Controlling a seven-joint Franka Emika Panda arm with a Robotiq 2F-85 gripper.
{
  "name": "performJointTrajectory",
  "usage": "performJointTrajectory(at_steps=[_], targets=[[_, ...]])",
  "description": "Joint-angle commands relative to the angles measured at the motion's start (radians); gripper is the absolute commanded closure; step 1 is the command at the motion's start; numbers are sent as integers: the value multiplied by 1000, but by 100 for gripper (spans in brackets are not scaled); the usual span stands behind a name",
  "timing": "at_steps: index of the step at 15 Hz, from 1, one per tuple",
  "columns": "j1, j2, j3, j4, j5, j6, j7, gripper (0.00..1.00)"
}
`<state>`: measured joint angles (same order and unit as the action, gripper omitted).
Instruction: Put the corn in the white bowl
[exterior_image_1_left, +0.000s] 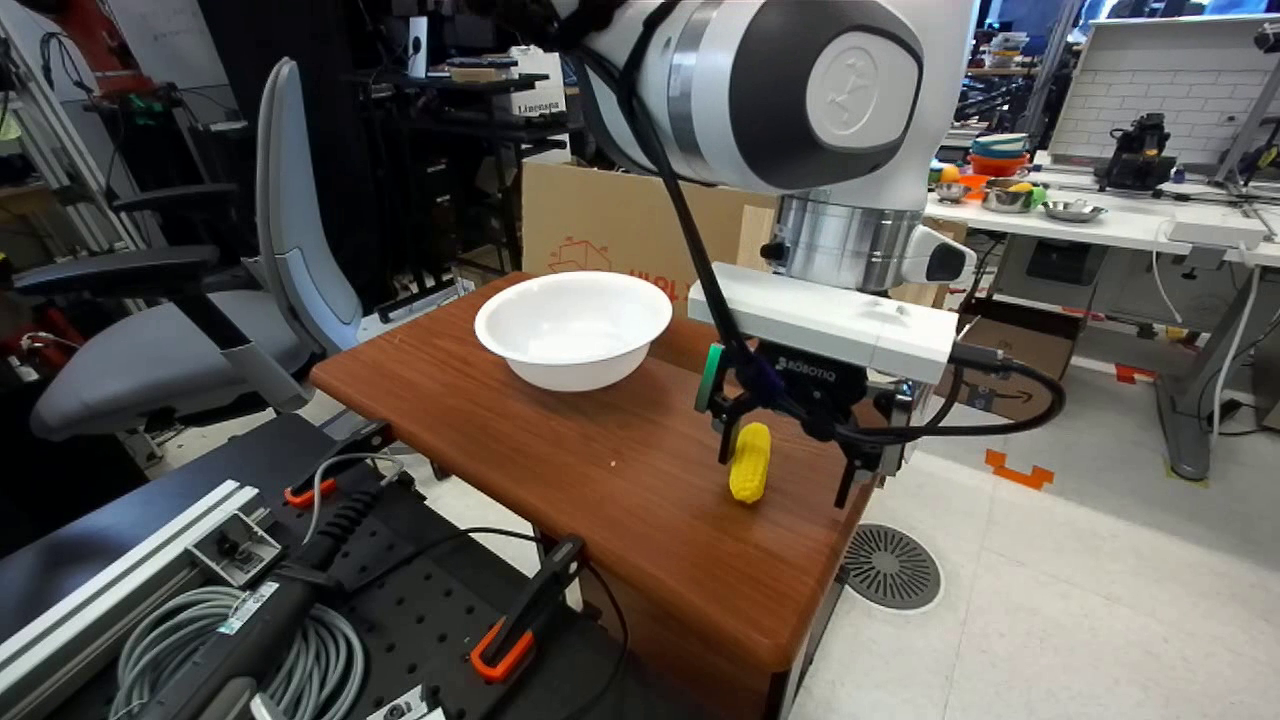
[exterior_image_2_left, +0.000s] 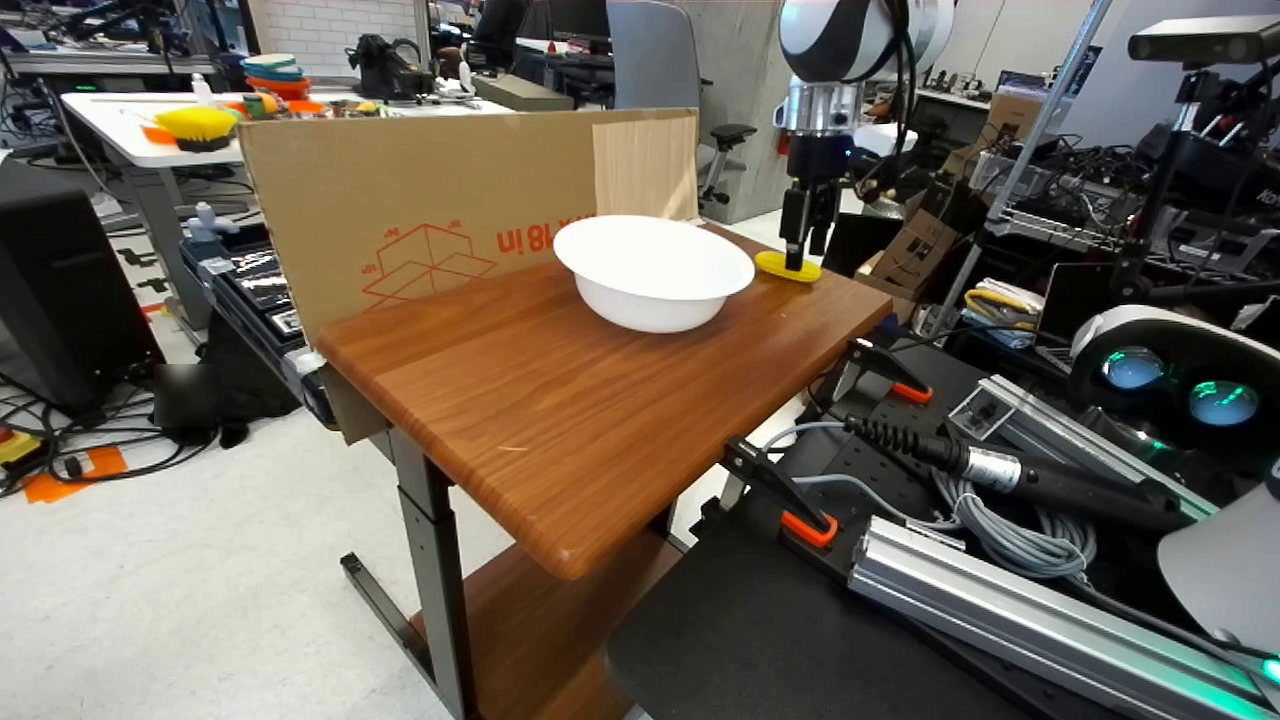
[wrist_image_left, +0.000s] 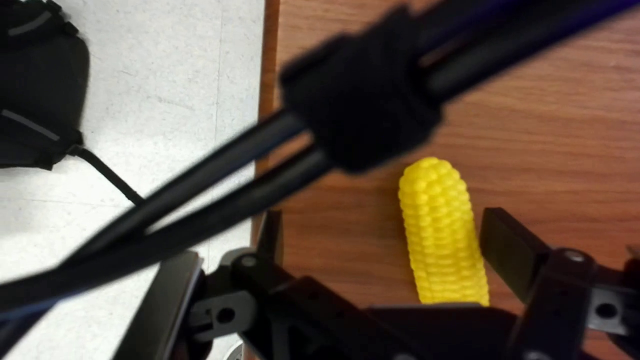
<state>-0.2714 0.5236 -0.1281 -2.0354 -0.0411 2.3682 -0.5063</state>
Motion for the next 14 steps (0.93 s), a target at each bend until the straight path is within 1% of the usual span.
performJointTrajectory(at_steps=[1,2,3,4,8,12,13,14], targets=[[-4,69,15,98,-57,-62,0,1],[-8,78,20,113,-58,-78,-2,26],[-9,87,23,124,-62,-85,-3,26],[-11,94,26,136,-62,-92,-3,30],[-5,84,21,149,-73,-96,18,62],[12,22,23,106,-55,-53,85,91],[15,-21,30,78,-42,-44,102,94],[23,-49,32,59,-40,-32,124,92]])
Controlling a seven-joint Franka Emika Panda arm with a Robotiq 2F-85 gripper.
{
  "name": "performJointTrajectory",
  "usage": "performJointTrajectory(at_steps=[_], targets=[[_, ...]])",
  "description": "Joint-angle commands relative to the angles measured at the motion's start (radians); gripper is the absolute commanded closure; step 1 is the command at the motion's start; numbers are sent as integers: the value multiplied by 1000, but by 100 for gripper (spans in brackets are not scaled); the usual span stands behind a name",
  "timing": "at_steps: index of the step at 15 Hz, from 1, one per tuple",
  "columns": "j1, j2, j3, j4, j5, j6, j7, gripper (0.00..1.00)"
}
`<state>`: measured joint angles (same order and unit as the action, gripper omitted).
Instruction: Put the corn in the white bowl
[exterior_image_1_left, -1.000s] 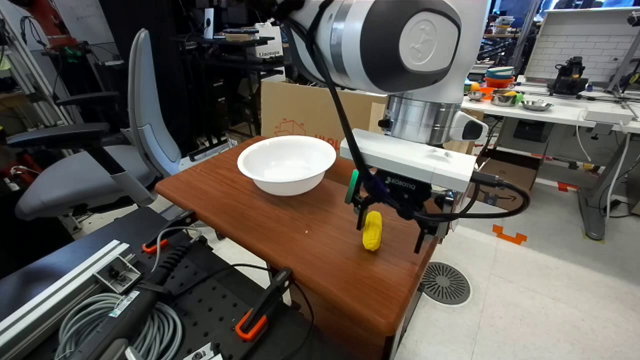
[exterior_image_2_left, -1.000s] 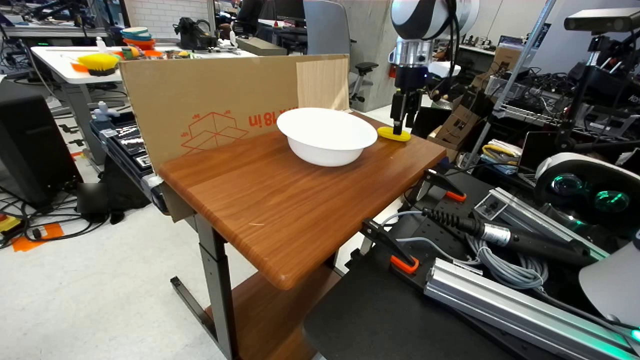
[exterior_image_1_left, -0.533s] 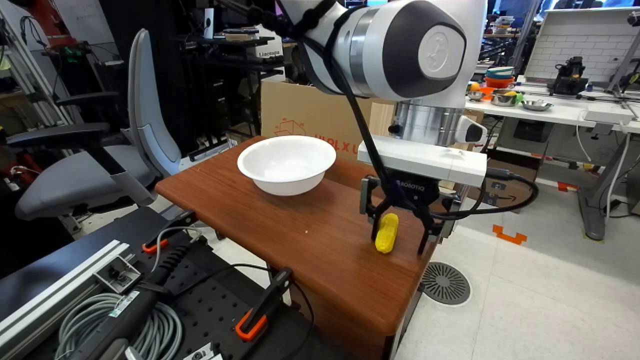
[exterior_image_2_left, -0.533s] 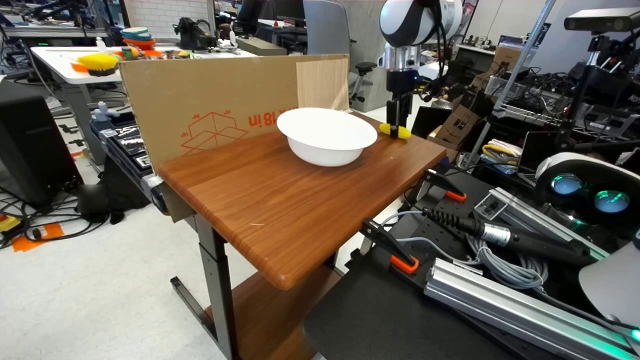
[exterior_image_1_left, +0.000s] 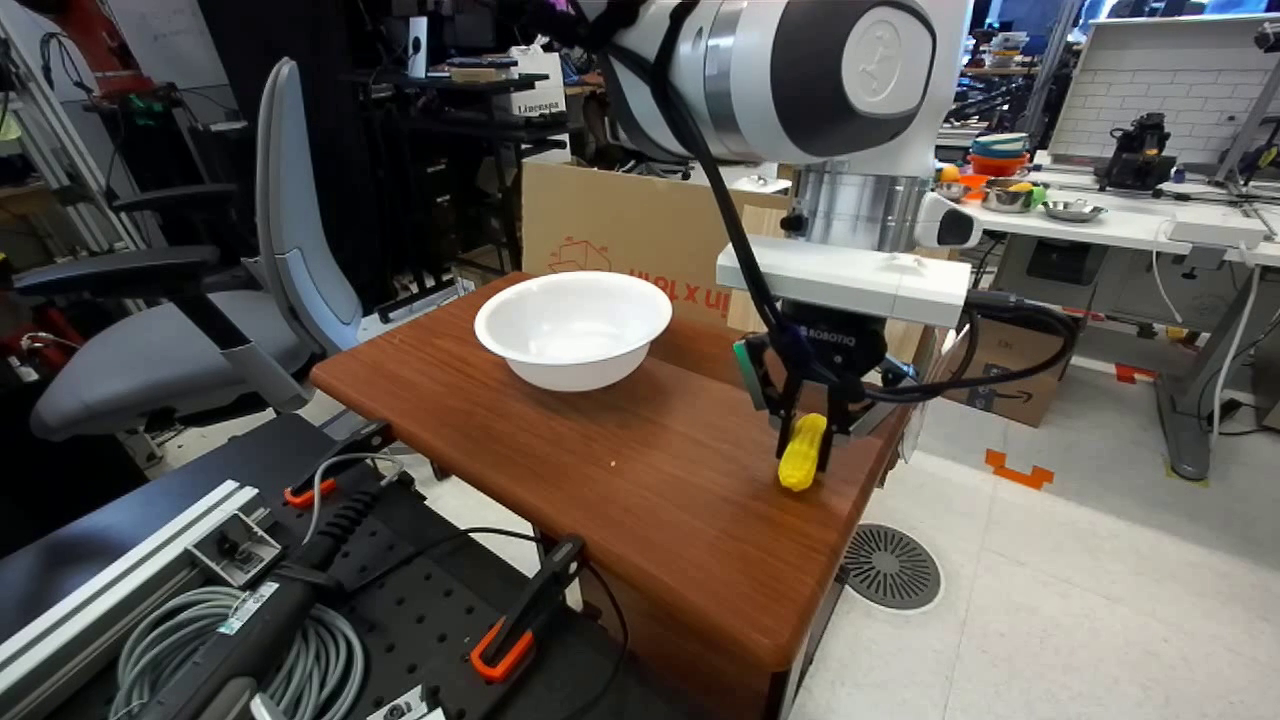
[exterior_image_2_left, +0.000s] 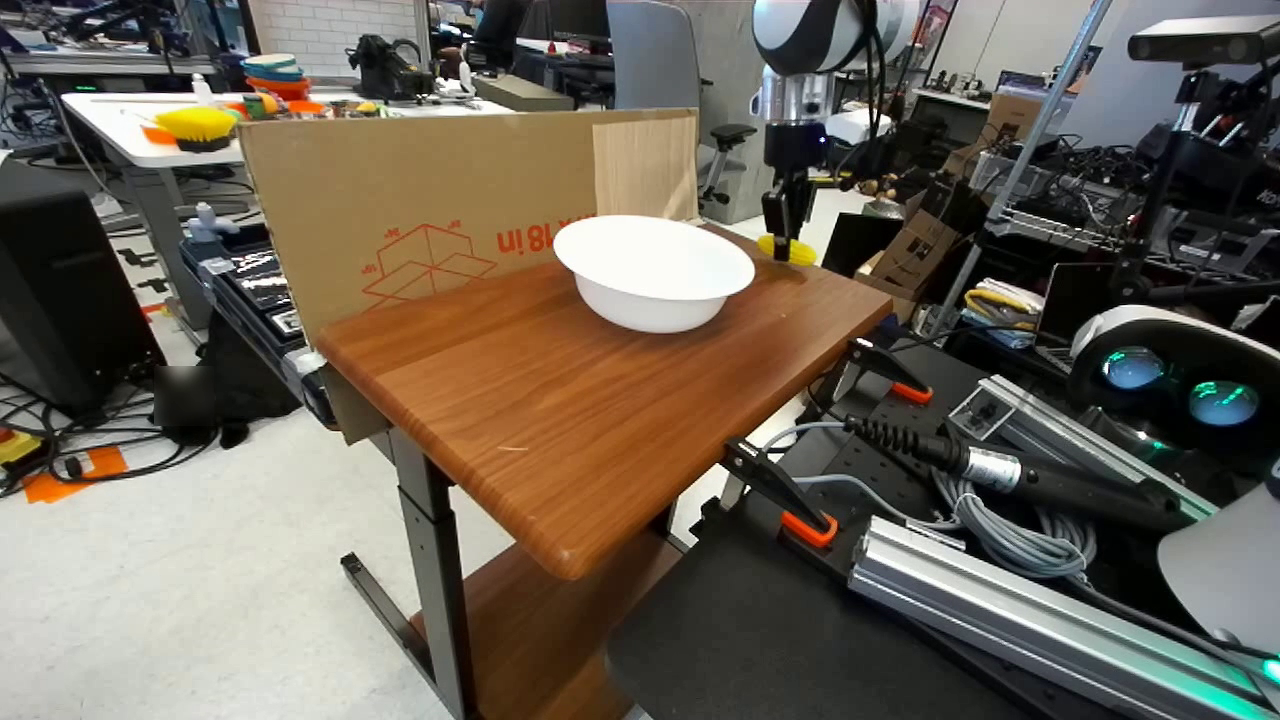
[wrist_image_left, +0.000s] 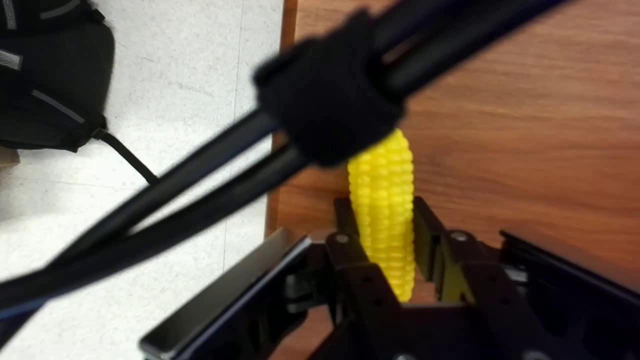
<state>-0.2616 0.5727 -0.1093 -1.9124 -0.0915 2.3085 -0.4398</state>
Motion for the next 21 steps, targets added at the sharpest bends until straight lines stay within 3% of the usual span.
performJointTrajectory(at_steps=[1,4,6,9,13,21], targets=[[30,-159,17,-108,13,56,96,92],[89,-287,25,-193,-16,125,182,92],[164,-375,24,-249,-76,159,272,92],[252,-448,43,-292,-177,138,403,92],[328,-458,86,-287,-266,83,541,92],[372,-321,131,-187,-289,-26,512,92]])
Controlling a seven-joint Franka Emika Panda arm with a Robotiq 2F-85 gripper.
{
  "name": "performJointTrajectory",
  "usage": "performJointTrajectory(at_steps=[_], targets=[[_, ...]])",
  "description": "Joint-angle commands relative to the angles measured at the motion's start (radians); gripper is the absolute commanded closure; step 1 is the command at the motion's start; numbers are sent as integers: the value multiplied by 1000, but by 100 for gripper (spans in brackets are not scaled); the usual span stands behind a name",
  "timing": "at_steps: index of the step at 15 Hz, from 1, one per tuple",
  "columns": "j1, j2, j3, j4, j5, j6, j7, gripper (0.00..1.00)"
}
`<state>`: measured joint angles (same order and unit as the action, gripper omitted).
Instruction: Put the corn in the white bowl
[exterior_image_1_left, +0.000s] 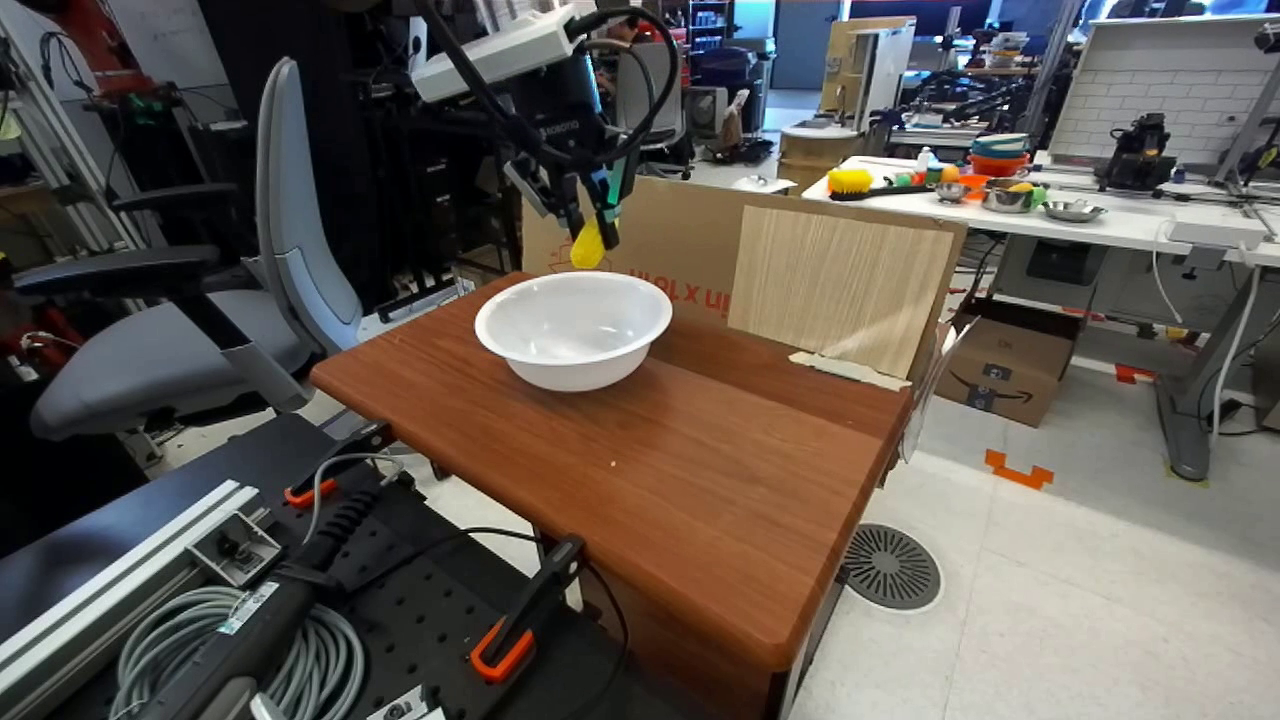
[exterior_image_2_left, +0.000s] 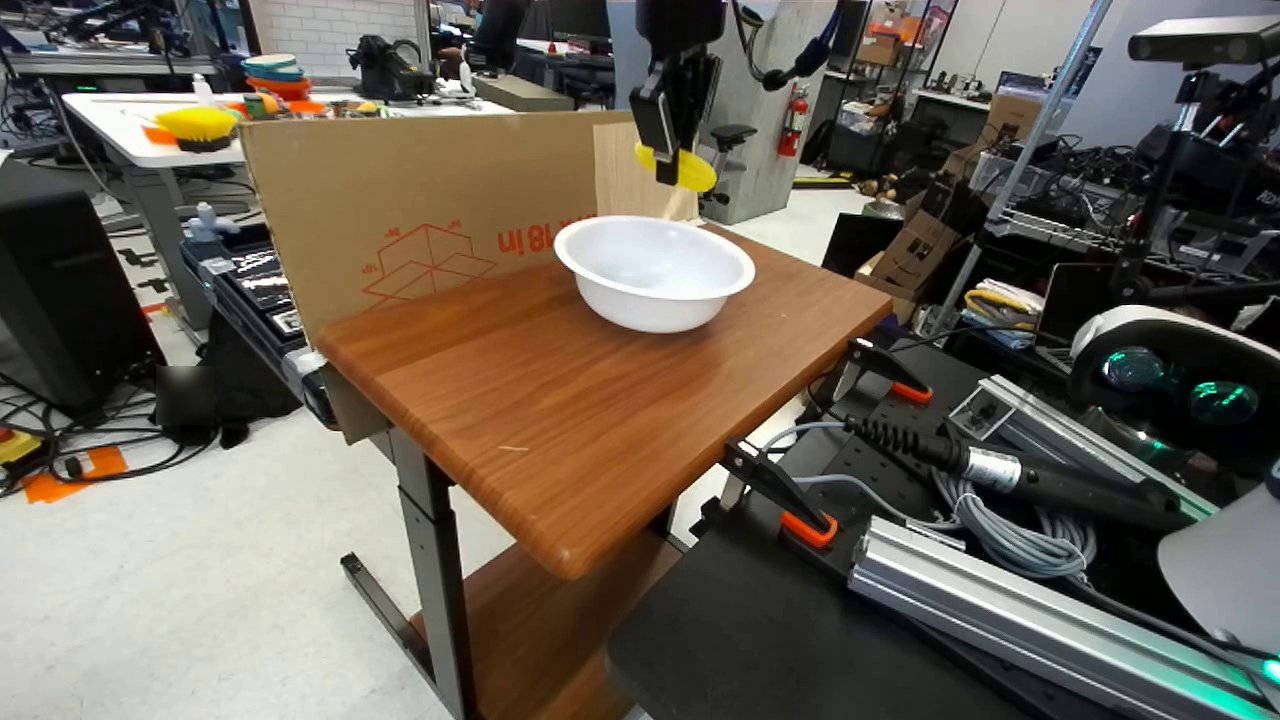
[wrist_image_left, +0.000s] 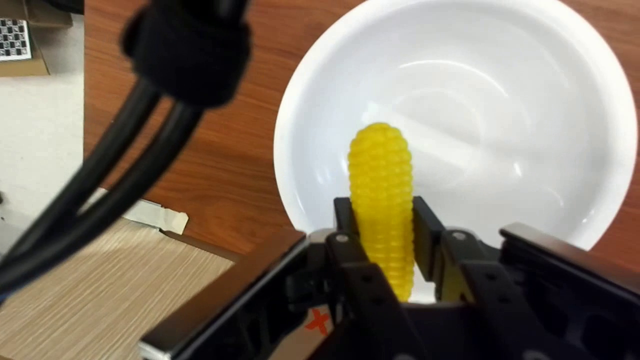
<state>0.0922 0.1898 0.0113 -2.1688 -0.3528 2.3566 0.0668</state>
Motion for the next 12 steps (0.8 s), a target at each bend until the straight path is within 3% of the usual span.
performJointTrajectory(at_steps=[1,12], targets=[[22,87,14,92,-22,-97,-1,92],[48,330,-1,326,-5,-330,-3,92]])
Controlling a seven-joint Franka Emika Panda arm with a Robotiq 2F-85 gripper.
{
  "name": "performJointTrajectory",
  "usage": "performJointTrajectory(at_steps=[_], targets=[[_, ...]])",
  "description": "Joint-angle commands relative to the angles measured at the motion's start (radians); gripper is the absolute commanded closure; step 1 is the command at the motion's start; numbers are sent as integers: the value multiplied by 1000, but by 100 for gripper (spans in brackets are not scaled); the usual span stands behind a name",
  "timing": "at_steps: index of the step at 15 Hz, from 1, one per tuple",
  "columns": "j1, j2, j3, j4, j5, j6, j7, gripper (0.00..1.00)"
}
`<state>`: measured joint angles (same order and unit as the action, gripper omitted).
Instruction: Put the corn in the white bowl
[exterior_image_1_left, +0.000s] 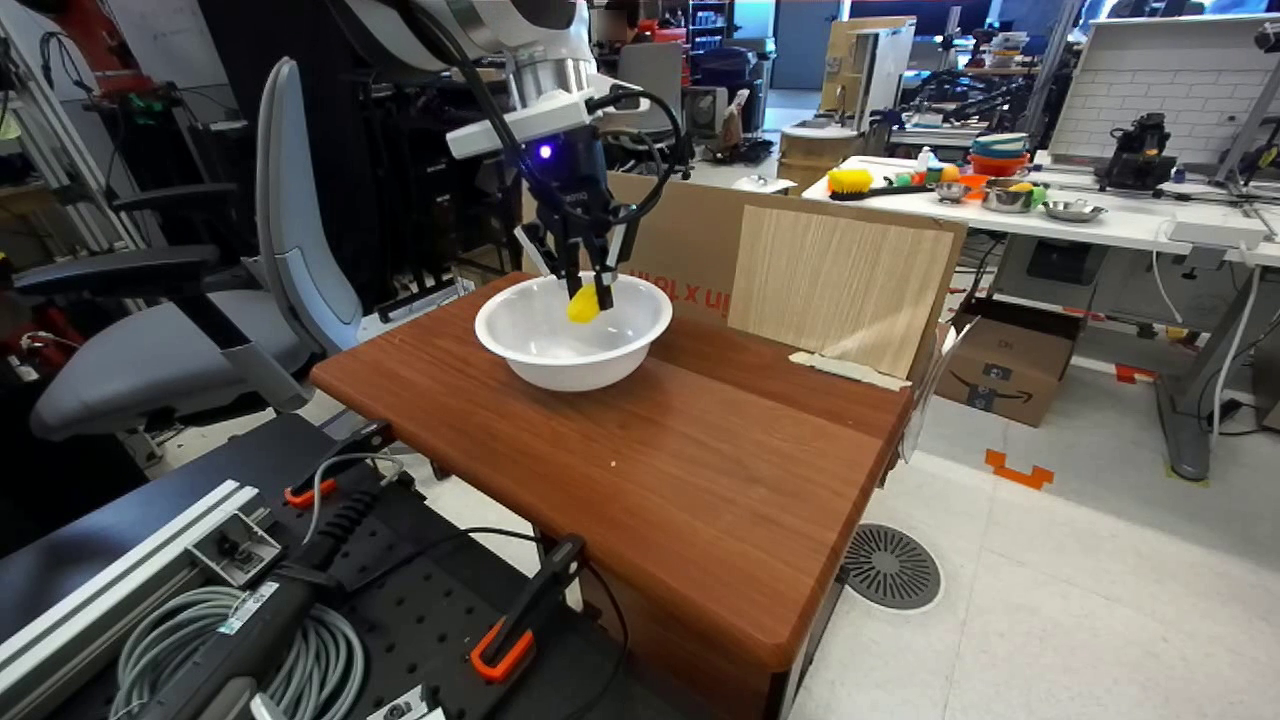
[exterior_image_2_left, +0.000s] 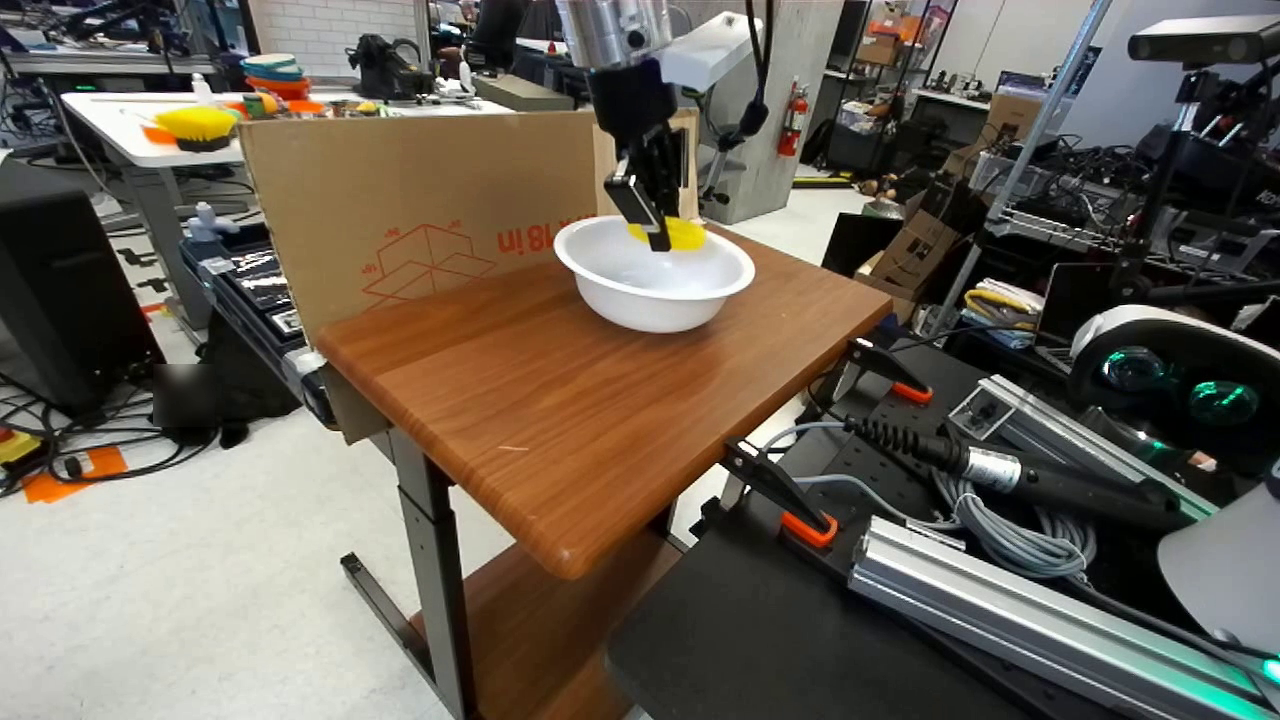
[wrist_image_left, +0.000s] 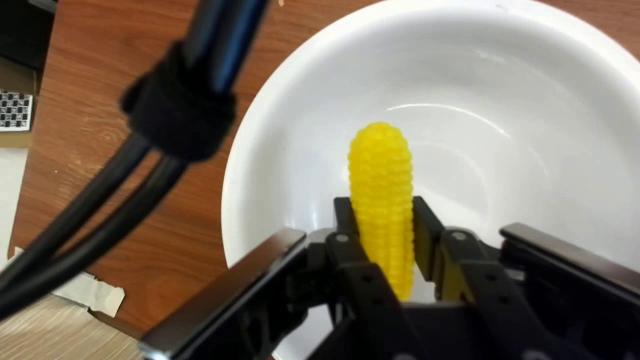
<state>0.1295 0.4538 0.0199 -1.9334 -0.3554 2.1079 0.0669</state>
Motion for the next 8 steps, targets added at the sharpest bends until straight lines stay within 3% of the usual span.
performJointTrajectory(at_steps=[1,3,5,8], targets=[[13,77,-12,103,-3,-96,2,92],[15,97,-17,125,-8,-122,8,44],[13,105,-20,139,-5,-140,10,38],[19,69,-29,116,-10,-130,54,18]])
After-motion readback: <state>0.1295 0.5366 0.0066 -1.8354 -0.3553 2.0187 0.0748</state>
